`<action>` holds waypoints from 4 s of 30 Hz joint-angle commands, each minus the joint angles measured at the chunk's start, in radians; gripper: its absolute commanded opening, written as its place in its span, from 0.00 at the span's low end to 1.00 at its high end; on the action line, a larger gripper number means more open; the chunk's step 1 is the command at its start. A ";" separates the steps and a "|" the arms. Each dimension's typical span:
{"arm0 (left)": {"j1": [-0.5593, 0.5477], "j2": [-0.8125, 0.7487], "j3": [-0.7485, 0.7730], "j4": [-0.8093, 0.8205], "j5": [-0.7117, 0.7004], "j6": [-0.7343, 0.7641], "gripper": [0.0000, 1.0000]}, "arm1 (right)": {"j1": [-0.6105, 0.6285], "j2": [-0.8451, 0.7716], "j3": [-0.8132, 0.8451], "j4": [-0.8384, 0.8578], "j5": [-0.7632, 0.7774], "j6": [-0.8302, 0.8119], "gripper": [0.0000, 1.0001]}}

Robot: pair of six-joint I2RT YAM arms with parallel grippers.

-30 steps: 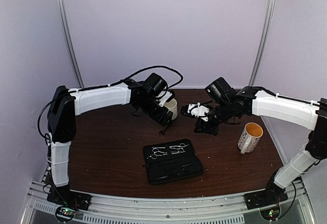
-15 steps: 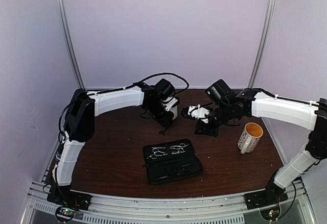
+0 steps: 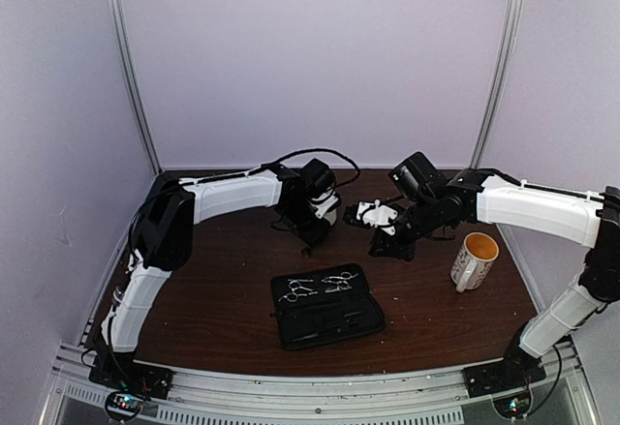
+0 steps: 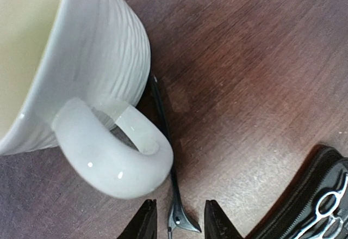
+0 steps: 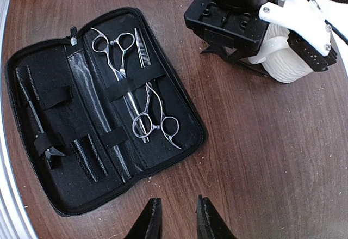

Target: Sort the hair-cutting tools

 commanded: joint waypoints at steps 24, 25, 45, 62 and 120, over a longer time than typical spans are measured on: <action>0.010 0.077 0.027 -0.041 -0.026 0.037 0.17 | -0.006 0.024 -0.008 0.003 0.010 -0.010 0.24; 0.010 0.069 0.020 -0.042 -0.025 0.038 0.13 | -0.006 0.025 -0.008 0.001 0.010 -0.011 0.24; -0.021 -0.516 -0.500 0.001 0.182 0.176 0.00 | 0.004 0.039 -0.022 -0.037 -0.058 -0.047 0.24; -0.219 -0.723 -0.884 -0.080 0.311 0.215 0.00 | 0.263 0.035 -0.227 -0.150 -0.088 -0.254 0.31; -0.283 -0.381 -0.631 -0.050 0.164 0.365 0.00 | 0.303 0.133 -0.315 0.079 0.119 -0.185 0.21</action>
